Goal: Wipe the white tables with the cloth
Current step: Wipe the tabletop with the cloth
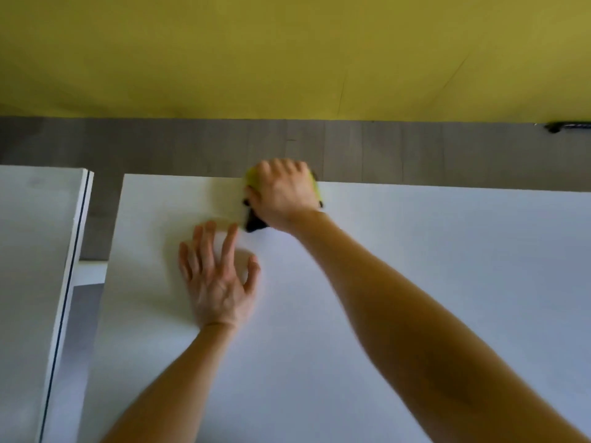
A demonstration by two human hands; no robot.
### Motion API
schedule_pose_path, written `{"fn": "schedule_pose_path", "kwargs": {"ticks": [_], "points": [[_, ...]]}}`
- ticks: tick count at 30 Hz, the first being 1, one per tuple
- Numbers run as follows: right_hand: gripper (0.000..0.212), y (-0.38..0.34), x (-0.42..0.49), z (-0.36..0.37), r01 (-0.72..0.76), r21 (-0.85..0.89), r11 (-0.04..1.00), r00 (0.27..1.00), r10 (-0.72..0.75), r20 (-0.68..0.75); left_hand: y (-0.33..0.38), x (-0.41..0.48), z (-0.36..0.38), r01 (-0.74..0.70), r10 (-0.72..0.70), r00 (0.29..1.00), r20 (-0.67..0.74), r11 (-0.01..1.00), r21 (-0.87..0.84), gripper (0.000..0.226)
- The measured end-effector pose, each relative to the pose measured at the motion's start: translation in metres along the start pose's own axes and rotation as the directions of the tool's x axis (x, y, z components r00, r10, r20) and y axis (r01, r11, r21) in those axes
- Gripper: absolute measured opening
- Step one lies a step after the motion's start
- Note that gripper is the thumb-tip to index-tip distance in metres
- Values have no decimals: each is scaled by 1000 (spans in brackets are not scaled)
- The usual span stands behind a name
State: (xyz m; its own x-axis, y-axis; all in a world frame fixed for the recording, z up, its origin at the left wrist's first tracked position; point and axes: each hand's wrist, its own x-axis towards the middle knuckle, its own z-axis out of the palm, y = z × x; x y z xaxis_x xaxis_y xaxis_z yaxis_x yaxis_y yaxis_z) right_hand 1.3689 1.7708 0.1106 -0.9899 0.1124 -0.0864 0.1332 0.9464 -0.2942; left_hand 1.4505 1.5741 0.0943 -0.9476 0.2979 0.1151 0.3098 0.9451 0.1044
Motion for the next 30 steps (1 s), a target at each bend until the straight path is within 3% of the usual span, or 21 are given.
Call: {"fn": "schedule_pose_path", "kwargs": {"ticks": [3, 6, 11, 14, 16, 20, 23, 26, 30], "points": [[43, -22, 8, 8, 48, 95, 994, 998, -43, -48, 0, -1, 0, 3, -3, 1000, -17, 1000, 9, 59], [48, 38, -31, 1, 28, 167, 986, 987, -1, -163, -2, 0, -2, -21, 21, 1000, -13, 1000, 19, 63], [43, 196, -127, -46, -277, 112, 954, 919, 298, -259, 0, -1, -3, -16, 15, 999, -50, 1000, -25, 62], [40, 193, -127, -46, -466, 79, 881, 835, 467, -291, -1, -1, -3, -8, 7, 998, -57, 1000, -23, 62], [38, 139, -96, -30, -402, 78, 912, 877, 408, -253, -1, -1, -3, -12, 10, 998, -55, 999, -31, 62], [42, -2, -7, 5, -70, 102, 992, 987, 84, -134, -3, 0, -1, -19, 18, 999, -50, 1000, -6, 61], [44, -25, 13, 9, 56, 149, 987, 997, -47, -64, -2, -1, 1, -11, 10, 998, -59, 1000, -9, 59], [46, 49, -33, 1, 24, 185, 982, 986, 7, -165, -5, -2, 0, -28, 28, 998, -48, 1000, -9, 63], [42, 195, -119, -36, -254, 155, 955, 914, 290, -285, -3, -1, -2, -27, 25, 998, -57, 999, -39, 64]]}}
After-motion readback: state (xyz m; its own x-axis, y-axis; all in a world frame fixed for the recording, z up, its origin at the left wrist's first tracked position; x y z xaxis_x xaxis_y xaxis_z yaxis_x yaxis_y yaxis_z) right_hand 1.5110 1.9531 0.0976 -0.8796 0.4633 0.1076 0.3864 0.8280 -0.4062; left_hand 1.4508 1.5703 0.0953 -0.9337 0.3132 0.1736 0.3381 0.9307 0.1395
